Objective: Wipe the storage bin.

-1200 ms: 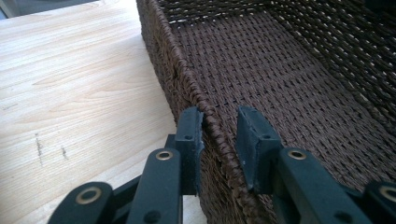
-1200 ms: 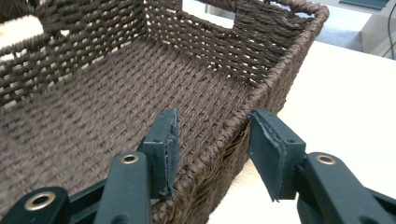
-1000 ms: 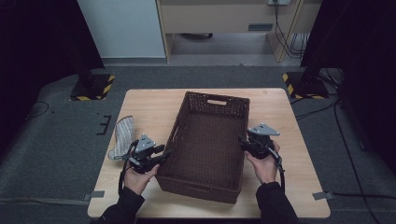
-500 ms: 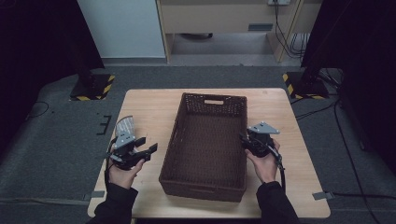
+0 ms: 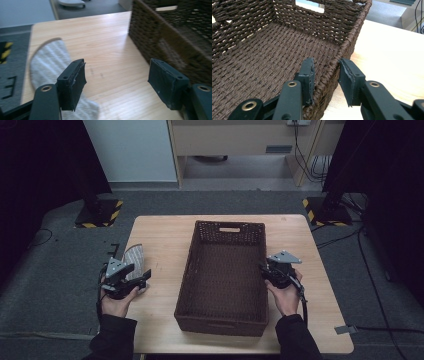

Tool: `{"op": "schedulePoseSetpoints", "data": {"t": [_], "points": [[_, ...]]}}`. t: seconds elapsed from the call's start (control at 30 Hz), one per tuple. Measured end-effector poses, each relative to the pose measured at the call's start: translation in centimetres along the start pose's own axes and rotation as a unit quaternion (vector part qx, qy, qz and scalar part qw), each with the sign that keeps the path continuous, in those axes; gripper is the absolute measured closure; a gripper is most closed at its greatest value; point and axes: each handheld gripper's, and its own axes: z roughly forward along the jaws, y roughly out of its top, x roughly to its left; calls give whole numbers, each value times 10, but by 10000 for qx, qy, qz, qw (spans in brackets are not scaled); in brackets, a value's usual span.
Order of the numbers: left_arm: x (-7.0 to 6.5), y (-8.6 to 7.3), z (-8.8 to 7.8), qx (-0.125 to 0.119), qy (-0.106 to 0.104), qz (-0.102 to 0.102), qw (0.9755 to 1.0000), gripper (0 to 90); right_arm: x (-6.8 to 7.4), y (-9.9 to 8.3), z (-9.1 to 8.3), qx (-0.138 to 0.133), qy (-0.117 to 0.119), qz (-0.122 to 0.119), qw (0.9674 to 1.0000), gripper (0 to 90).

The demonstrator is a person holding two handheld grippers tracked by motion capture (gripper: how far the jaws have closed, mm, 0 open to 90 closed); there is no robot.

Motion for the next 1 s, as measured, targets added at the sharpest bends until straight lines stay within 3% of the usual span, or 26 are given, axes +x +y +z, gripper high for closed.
{"op": "schedulePoseSetpoints", "data": {"t": [0.2,0.33,0.4,0.47,0.6,0.7,1.0], "points": [[6,-1,0,144,66,-80,9998,300,-1,-1,0,-18,18,23,10000,641],[13,-4,0,46,168,-124,9998,299,0,-1,0,-23,16,47,10000,639],[18,-7,0,-136,199,-106,9997,299,0,-1,0,-28,26,53,10000,635],[23,-10,0,-162,330,-138,9992,297,-1,-1,0,-40,40,59,10000,629],[35,-14,2,134,512,-305,9981,293,-2,-2,0,-61,35,80,9999,618],[44,-21,6,191,647,-239,9974,293,-1,-2,0,-68,32,66,10000,615],[58,-36,31,726,689,-268,9946,314,-2,-2,0,-56,18,117,9999,582]]}}
